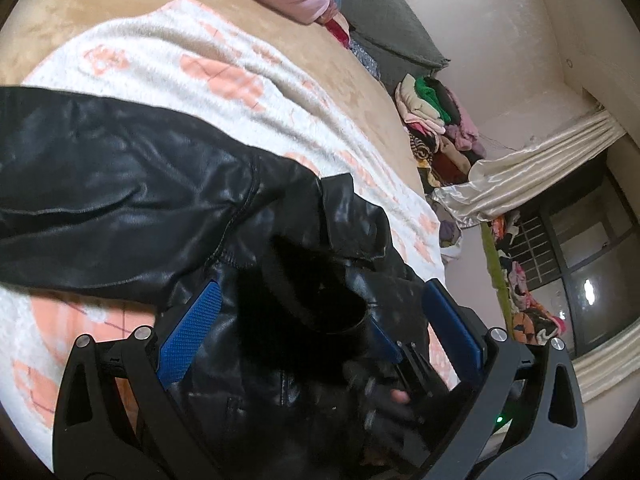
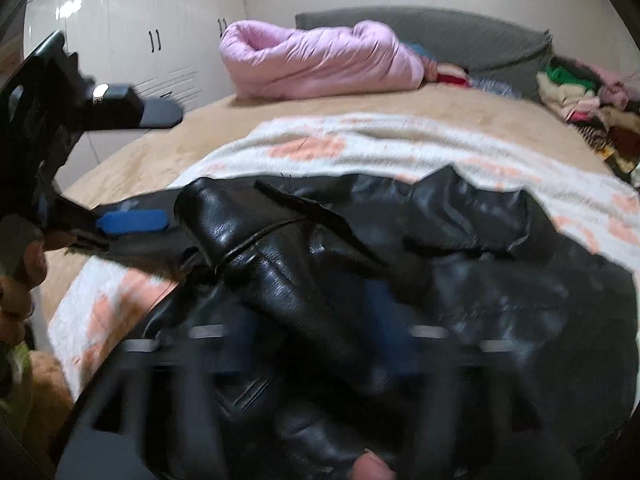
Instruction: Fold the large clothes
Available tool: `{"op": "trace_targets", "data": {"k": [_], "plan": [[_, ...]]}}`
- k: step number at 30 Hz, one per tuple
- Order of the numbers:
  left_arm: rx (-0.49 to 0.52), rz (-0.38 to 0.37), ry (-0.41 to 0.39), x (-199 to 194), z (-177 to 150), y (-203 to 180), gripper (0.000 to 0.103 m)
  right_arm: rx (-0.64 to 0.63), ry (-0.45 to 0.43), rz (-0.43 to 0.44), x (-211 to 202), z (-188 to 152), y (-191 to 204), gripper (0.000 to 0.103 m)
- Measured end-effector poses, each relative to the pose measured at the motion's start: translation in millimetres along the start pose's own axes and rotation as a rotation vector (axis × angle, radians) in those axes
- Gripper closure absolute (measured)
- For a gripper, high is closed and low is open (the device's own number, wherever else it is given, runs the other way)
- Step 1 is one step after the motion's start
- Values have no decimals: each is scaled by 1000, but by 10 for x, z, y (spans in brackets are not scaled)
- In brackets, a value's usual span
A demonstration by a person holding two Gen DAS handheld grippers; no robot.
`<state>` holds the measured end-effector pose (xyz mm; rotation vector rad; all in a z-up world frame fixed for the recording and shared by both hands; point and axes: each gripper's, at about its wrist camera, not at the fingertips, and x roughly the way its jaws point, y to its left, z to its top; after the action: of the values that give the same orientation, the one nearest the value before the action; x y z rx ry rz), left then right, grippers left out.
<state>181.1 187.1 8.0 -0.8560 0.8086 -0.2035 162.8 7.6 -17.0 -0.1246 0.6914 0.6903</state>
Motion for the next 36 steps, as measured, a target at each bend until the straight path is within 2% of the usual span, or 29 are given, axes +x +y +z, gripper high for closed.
{"op": "trace_targets", "data": {"k": [2,3,7,10,12,14,16,17,19,20,21,22,25,27,28,31,33,36], "plan": [[5,13,14,29,-22,15,9,2,7,34,-62,-61,12,9],[15,23,25,61,-42,16,9,2,6,38,-111,-83,21,7],[0,51,73,214,-111,98,9,12,-3,55,-333,-161,-11,7],[-3,76,106,333,-179,144,9,42,-32,55,-535,-215,-115,7],[-7,76,117,409,-207,151,10,73,-56,47,-661,-247,-223,18],[-5,75,116,488,-207,139,16,110,-64,28,-748,-272,-348,23],[21,92,116,570,-185,78,34,139,-67,-4,-812,-304,-468,26],[37,108,123,628,-175,51,39,158,-68,-26,-855,-322,-554,26],[69,141,133,729,-169,0,60,203,-74,-68,-946,-373,-725,27],[91,161,135,774,-173,-33,66,221,-76,-79,-984,-396,-794,27],[119,176,139,813,-189,-77,91,242,-79,-92,-1037,-429,-885,29],[127,155,146,816,-213,-116,100,259,-81,-110,-1087,-457,-969,31],[160,48,111,622,-262,-309,100,304,-89,-173,-1275,-519,-1259,43],[194,-17,69,410,-277,-480,100,318,-103,-230,-1403,-495,-1474,52],[225,-41,31,276,-273,-579,100,326,-116,-266,-1458,-445,-1602,53],[303,-24,-38,150,-227,-705,100,363,-119,-330,-1419,-332,-1876,57],[324,18,-43,222,-163,-662,100,391,-106,-335,-1307,-254,-2056,61],[331,59,-25,373,-118,-514,100,396,-65,-347,-1091,-194,-2182,62]]}}
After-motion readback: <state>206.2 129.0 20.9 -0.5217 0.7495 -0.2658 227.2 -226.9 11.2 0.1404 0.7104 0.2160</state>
